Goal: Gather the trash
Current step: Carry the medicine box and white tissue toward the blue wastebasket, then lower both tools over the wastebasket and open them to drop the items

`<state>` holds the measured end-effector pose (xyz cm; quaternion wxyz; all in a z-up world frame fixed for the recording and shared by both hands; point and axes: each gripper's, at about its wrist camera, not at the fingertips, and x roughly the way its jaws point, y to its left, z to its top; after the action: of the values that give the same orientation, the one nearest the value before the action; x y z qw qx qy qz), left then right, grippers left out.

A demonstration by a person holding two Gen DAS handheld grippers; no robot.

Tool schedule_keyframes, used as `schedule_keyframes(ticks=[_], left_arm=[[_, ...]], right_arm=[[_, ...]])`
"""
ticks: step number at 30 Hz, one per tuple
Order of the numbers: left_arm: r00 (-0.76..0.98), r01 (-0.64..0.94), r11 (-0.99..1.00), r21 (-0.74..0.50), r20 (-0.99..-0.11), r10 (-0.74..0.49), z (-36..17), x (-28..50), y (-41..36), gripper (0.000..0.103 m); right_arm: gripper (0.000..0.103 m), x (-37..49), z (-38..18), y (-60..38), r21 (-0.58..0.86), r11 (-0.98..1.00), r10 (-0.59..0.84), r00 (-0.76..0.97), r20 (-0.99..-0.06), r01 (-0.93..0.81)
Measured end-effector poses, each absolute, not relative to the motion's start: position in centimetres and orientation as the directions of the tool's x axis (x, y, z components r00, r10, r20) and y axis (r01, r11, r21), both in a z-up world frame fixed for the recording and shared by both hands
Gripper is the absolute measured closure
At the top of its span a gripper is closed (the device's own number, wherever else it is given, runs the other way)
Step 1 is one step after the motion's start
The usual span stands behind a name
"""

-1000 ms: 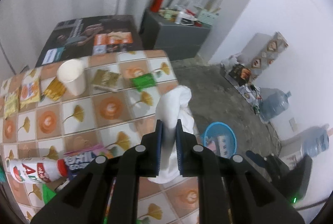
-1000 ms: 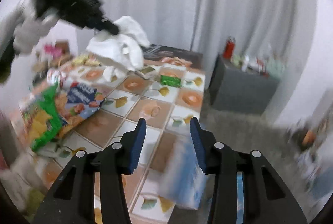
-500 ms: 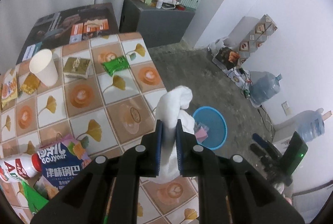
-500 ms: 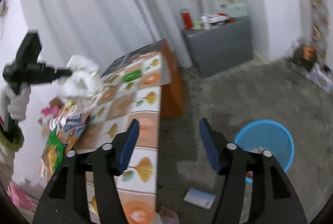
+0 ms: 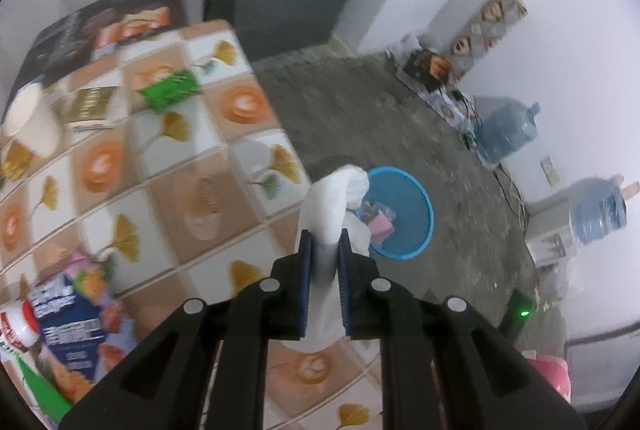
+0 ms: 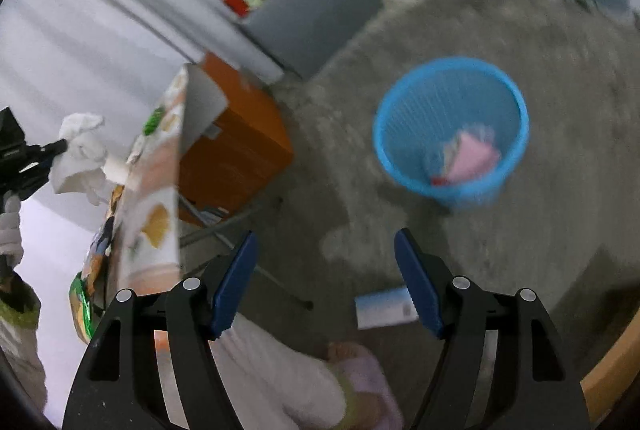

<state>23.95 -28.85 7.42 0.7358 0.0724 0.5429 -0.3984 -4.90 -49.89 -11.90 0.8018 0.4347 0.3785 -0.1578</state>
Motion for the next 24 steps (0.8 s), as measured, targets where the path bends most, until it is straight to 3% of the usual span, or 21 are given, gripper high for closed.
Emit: schedule_keyframes(ticks=[5, 7, 12, 19, 24], left_arm=[[0.032, 0.703, 0.623, -0.343, -0.86, -0.51, 6.0, 22.3, -33.2, 0.091], [0.01, 0.714, 0.609, -0.345, -0.865, -0.502, 5.3, 21.9, -34.6, 0.091], [-0.026, 0.719, 0.596, -0.357, -0.871, -0.49, 3.8, 22.1, -36.1, 0.091], [-0.046, 0.688, 0.621, -0.374, -0.877, -0.477, 1.8, 24.6, -35.4, 0.091], [-0.055, 0.657, 0.645, -0.39, -0.878, -0.476, 0.4, 26.6, -34.3, 0.091]], right_arm=[[0.034, -3.5, -19.5, -47.5, 0.633, 0.446, 0.254, 0.589, -0.767, 0.633], [0.034, -2.6, -24.3, -46.6, 0.654, 0.308, 0.36, 0.551, -0.753, 0.691], [0.034, -0.7, -36.7, -45.0, 0.542, -0.058, 0.557, 0.478, -0.679, 0.838], [0.032, 1.3, -46.7, -45.1, 0.332, -0.28, 0.591, 0.435, -0.679, 0.901], [0.029, 2.2, -49.5, -45.1, 0.219, -0.372, 0.583, 0.411, -0.701, 0.902]])
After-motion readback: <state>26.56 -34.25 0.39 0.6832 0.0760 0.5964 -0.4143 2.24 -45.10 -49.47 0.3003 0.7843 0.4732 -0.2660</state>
